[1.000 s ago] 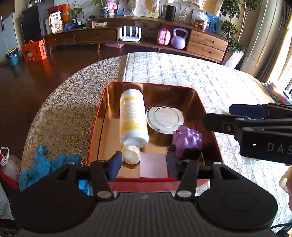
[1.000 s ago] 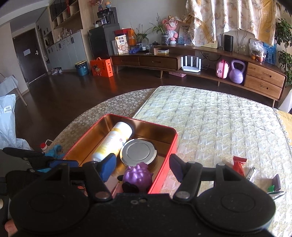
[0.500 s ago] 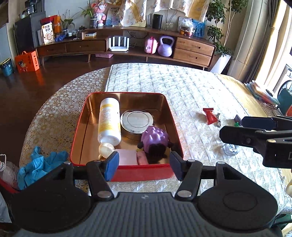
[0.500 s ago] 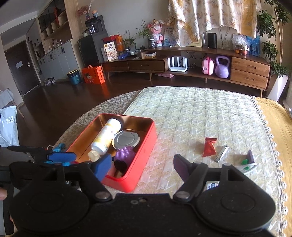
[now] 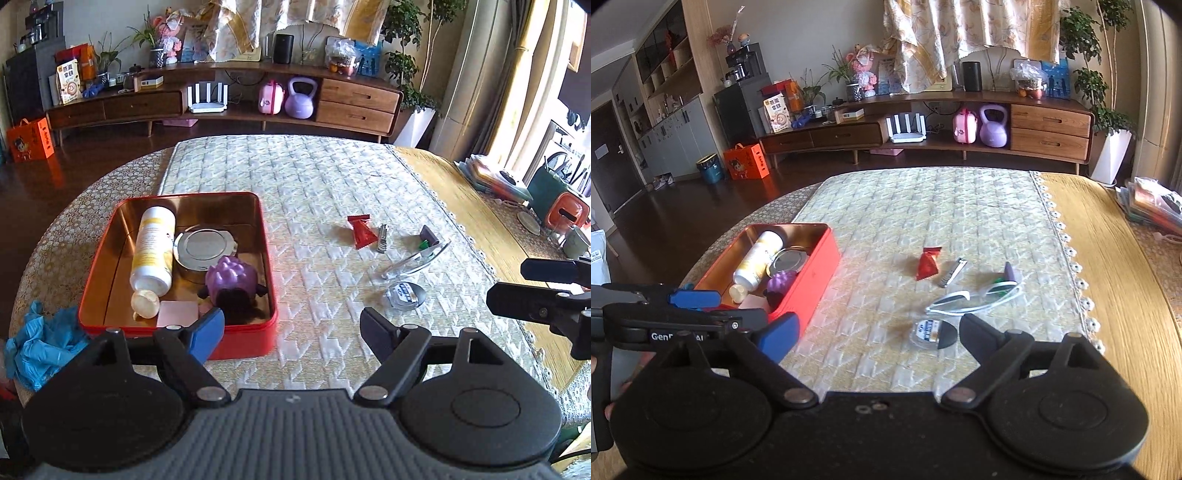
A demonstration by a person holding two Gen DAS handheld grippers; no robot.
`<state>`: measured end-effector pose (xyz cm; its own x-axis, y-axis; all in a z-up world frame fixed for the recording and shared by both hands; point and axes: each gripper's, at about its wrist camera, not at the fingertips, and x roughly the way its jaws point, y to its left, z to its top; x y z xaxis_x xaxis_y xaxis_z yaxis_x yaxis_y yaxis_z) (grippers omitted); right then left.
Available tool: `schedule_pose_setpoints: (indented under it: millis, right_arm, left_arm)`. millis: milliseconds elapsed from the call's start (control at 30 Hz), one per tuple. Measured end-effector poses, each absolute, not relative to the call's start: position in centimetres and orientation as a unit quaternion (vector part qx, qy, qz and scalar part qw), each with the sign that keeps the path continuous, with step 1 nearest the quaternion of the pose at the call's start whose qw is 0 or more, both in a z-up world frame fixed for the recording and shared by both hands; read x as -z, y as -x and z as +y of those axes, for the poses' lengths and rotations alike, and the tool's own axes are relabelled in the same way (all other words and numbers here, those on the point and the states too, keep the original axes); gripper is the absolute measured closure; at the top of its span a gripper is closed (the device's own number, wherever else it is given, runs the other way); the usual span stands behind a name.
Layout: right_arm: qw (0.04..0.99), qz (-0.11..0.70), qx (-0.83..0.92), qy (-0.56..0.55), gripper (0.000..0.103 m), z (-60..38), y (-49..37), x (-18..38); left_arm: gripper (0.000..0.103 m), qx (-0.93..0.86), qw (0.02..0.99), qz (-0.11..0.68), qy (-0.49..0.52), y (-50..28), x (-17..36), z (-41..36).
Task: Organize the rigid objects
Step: 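Withdraw both tools from the tin back over the table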
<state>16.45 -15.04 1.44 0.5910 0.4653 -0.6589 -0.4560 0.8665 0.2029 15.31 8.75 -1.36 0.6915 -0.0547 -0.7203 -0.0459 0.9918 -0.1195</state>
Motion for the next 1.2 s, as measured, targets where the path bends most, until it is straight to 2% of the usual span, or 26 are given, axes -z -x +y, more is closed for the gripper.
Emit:
schedule_pose_setpoints:
  millis: [100, 567, 1200]
  right_arm:
    - [0.897, 0.367, -0.245, -0.01, 0.0, -17.1, -16.1, -1.3]
    - [0.904, 0.392, -0.166, -0.051, 0.0, -24.8, -19.5, 0.7]
    - [0.886, 0.435, -0.147, -0.07, 0.001, -22.4, -28.1, 6.3]
  left_arm:
    - [0.021, 0.016, 0.919, 0.389, 0.064, -15.4, 1.3, 7.5]
    - [0.019, 0.04, 0.918, 0.391, 0.056, -18.1, 3.1, 2.4]
    - [0.019, 0.053, 0.912, 0.405, 0.033, -23.2, 9.3, -4.0]
